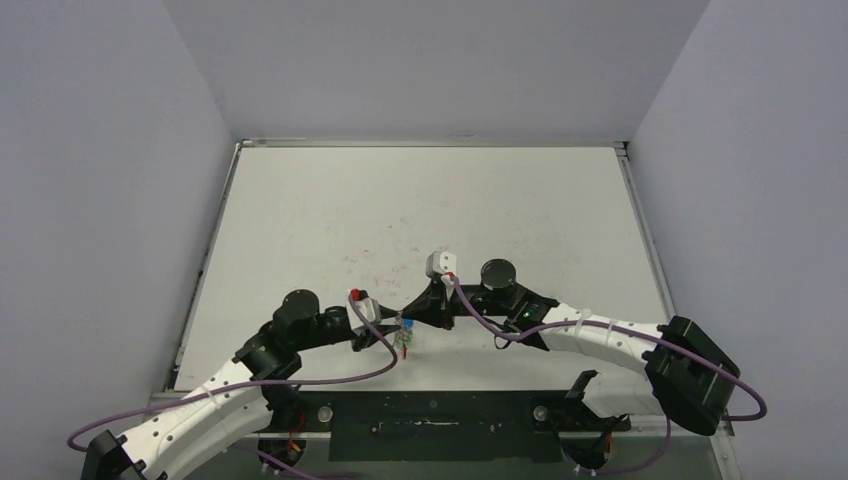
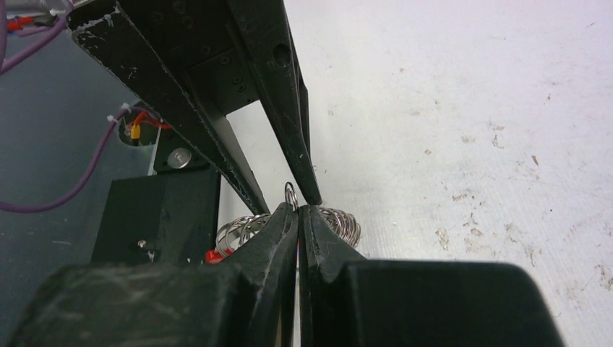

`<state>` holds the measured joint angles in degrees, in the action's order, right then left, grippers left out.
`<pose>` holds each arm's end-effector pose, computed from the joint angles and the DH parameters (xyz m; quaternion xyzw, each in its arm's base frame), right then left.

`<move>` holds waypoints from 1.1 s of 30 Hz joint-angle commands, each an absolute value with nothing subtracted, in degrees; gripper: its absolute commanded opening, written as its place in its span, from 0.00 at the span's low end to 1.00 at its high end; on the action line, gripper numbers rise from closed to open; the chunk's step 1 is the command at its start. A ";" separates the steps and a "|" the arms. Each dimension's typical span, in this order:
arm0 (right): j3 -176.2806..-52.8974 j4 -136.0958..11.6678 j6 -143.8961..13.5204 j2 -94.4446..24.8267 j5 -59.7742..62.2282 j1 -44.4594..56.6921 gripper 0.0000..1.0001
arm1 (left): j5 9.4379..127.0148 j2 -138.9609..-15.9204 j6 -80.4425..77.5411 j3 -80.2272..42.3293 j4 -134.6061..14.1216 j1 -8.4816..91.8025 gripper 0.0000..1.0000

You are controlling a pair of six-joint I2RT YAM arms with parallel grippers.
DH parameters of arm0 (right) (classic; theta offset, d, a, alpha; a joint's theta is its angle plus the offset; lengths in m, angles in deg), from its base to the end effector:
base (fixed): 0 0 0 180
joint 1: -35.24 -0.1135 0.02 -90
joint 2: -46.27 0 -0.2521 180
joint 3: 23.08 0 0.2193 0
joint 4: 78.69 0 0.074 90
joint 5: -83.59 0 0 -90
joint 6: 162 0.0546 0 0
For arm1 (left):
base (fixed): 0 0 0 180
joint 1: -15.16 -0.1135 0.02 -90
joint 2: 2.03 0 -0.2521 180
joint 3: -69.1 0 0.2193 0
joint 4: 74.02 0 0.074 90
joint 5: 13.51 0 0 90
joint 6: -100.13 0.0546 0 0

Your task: Put the keys on the keyring

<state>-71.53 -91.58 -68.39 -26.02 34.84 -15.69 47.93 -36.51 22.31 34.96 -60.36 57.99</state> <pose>0.1339 0.2221 0.2432 -0.4950 0.5713 0.5144 0.4049 0.0921 -0.1210 0.2254 0.4874 0.6072 -0.3451 0.5241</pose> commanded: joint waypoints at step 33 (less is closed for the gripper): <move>-70.60 -100.26 -65.62 -23.07 34.10 -16.05 0.00 | 52.02 -35.12 12.15 39.87 -80.98 58.33 0.20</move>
